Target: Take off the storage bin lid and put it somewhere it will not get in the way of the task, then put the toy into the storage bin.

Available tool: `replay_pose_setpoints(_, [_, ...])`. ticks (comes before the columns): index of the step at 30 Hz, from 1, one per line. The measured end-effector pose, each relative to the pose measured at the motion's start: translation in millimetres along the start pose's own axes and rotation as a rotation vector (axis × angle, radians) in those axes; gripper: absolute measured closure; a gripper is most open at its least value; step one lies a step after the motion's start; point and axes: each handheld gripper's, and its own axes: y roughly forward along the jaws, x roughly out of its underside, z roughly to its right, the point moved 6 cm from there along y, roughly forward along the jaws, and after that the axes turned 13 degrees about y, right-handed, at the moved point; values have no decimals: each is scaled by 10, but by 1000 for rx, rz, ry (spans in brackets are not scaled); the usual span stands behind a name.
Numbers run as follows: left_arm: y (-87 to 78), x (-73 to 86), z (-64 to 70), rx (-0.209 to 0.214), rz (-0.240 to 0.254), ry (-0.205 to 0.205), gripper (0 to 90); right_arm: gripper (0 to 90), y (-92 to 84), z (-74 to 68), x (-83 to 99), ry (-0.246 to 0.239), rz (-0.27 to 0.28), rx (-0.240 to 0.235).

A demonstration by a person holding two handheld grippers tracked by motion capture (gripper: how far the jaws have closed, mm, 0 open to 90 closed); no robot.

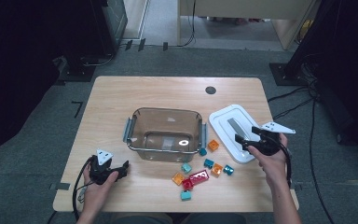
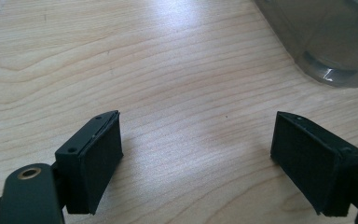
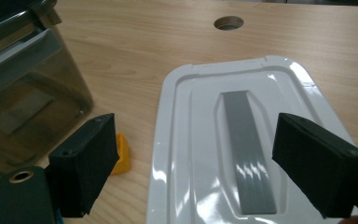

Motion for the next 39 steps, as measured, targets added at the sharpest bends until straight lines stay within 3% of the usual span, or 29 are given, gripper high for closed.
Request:
replay_pose_setpoints(8, [11, -9, 3, -6, -3, -5, 154, 151, -97, -150, 266, -20, 3, 28])
replay_pose_setpoints(14, [39, -29, 11, -21, -16, -22, 114, 150, -176, -239, 486, -22, -23, 10])
replay_pose_setpoints(29, [39, -29, 12, -20, -15, -21, 115, 173, -383, -244, 875, -14, -69, 15])
replay_pose_setpoints(39, [44, -32, 14, -21, -15, -24, 109, 190, -357, -274, 996, -24, -105, 0])
